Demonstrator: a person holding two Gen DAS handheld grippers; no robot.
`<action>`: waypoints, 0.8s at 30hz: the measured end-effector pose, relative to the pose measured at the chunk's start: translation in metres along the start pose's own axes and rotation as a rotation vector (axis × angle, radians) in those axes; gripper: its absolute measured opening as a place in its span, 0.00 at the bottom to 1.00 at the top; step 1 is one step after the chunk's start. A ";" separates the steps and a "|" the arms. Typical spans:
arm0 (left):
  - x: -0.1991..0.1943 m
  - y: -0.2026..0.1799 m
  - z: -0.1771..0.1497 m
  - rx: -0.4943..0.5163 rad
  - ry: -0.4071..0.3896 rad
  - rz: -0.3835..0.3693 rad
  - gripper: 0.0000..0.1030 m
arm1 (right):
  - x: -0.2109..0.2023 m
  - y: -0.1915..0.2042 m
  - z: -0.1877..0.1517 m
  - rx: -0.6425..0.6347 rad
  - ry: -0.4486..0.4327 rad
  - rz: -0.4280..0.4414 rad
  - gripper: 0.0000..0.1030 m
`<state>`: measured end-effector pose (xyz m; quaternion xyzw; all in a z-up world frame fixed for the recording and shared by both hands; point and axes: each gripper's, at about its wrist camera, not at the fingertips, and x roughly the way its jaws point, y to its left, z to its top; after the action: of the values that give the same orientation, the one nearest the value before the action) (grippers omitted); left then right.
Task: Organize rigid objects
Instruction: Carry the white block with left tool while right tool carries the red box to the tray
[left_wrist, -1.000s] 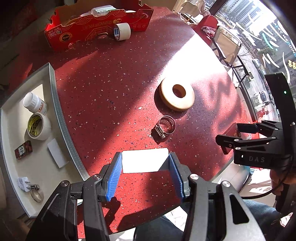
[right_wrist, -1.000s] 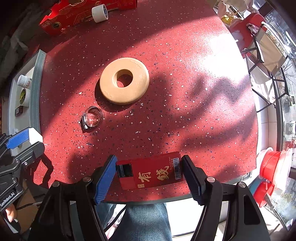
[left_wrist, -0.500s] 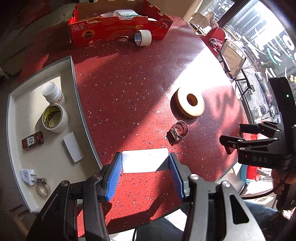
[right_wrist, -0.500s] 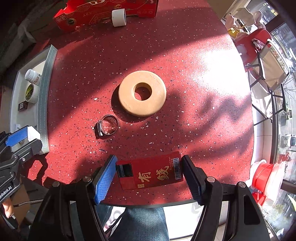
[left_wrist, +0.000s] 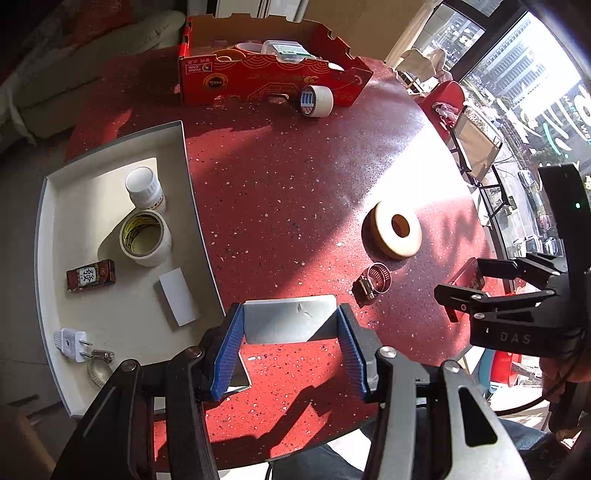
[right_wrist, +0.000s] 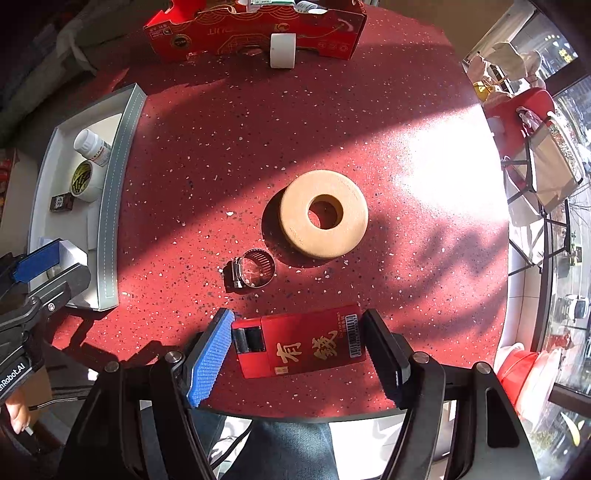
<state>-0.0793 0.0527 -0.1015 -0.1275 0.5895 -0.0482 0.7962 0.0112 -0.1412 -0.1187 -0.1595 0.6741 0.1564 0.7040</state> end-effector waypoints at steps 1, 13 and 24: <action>-0.002 0.003 0.000 -0.008 -0.005 0.006 0.52 | 0.000 0.003 0.000 -0.006 -0.001 -0.001 0.70; -0.016 0.037 -0.007 -0.081 -0.032 0.044 0.53 | 0.000 0.020 0.000 -0.027 0.002 0.000 0.70; -0.027 0.059 -0.012 -0.139 -0.058 0.074 0.52 | -0.007 0.048 0.014 -0.067 -0.025 0.022 0.70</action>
<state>-0.1032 0.1137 -0.0955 -0.1621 0.5723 0.0262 0.8034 0.0027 -0.0921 -0.1113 -0.1738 0.6614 0.1886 0.7049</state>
